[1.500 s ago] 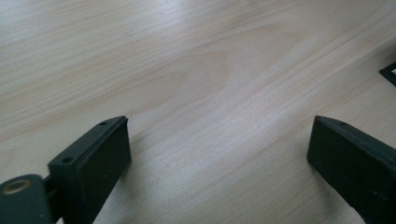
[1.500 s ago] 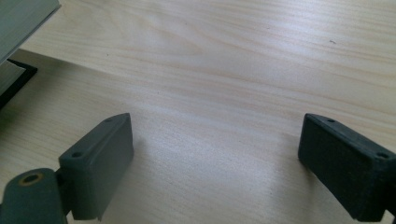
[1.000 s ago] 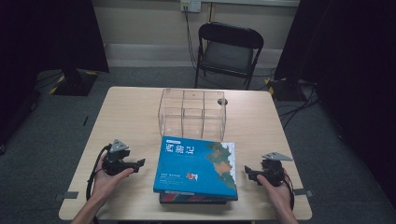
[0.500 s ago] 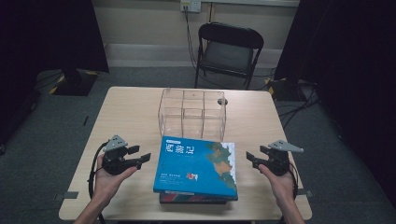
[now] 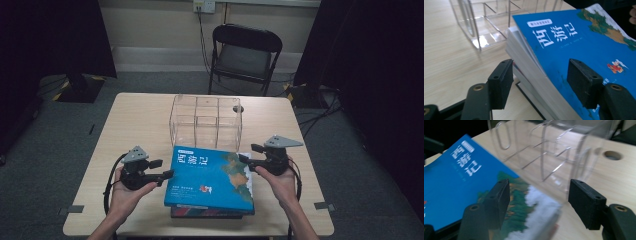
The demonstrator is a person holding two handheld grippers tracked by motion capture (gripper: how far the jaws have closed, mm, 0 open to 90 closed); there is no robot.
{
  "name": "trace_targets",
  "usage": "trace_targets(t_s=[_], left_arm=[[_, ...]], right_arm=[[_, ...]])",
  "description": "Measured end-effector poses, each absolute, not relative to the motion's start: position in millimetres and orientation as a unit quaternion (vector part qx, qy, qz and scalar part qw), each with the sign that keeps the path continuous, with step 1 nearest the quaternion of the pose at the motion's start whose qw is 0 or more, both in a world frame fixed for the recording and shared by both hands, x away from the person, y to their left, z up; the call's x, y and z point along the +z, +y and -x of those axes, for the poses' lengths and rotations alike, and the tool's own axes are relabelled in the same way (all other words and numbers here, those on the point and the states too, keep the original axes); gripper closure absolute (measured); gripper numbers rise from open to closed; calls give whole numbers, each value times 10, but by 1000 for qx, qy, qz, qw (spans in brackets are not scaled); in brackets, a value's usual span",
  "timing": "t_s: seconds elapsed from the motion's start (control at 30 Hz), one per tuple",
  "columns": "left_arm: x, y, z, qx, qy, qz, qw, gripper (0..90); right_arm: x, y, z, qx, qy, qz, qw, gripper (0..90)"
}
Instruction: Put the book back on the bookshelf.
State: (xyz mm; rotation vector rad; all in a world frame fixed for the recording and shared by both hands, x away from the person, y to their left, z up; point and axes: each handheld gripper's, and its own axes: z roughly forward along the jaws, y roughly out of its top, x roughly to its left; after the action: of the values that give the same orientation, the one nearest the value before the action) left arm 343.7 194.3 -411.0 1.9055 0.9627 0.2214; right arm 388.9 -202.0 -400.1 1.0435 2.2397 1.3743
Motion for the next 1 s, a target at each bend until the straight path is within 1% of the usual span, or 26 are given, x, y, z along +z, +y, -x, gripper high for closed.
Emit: trace_targets(t_s=[0.03,0.07,0.13,0.2,0.23,0.33,0.43,0.5,0.53,0.63,0.67,0.7,0.73,0.77,0.83,0.93,1.0], left_arm=[[-4107,1929,-3446,88,390,-783,477,528],[-4108,1910,-3467,79,385,-788,474,528],[-4121,1856,-3497,75,378,-797,464,574],[-4123,1820,-3529,76,384,-797,461,558],[-4117,1824,-3550,70,386,-797,458,572],[-4138,1845,-3617,58,390,-793,464,583],[-4116,1814,-3601,74,386,-800,453,590],[-4107,1813,-3604,69,389,-801,449,591],[-4114,1816,-3613,65,390,-799,453,591],[-4122,1829,-3625,61,390,-798,455,592],[-4121,1823,-3622,62,391,-797,455,592],[-4121,1820,-3621,63,391,-797,456,593],[-4123,1820,-3620,65,390,-797,456,593],[-4119,1813,-3611,72,386,-800,454,595],[-4116,1788,-3611,83,384,-800,454,605],[-4115,1783,-3677,77,381,-802,453,610],[-4123,1746,-3732,80,384,-797,458,623]], right_arm=[[-4055,-1953,-3907,472,792,-358,148,322],[-4055,-1953,-3907,472,792,-358,148,322],[-4106,-1911,-3927,462,799,-353,154,322],[-4147,-1920,-3958,463,799,-353,146,338],[-4157,-1942,-3977,469,799,-350,141,359],[-4160,-1951,-4008,473,798,-348,138,365],[-4163,-1925,-4041,470,800,-342,147,351],[-4146,-1899,-4033,467,803,-334,161,345],[-4124,-1875,-4018,463,806,-326,173,363],[-4083,-1822,-4021,459,813,-315,169,351],[-4085,-1815,-4032,461,813,-316,165,352],[-4097,-1812,-4050,463,814,-318,152,360],[-4122,-1809,-4064,462,816,-319,136,390],[-4152,-1806,-4068,466,815,-323,121,385],[-4164,-1806,-4043,465,812,-331,122,403],[-4162,-1818,-4018,464,812,-334,121,418],[-4174,-1851,-3979,468,809,-335,119,447]])
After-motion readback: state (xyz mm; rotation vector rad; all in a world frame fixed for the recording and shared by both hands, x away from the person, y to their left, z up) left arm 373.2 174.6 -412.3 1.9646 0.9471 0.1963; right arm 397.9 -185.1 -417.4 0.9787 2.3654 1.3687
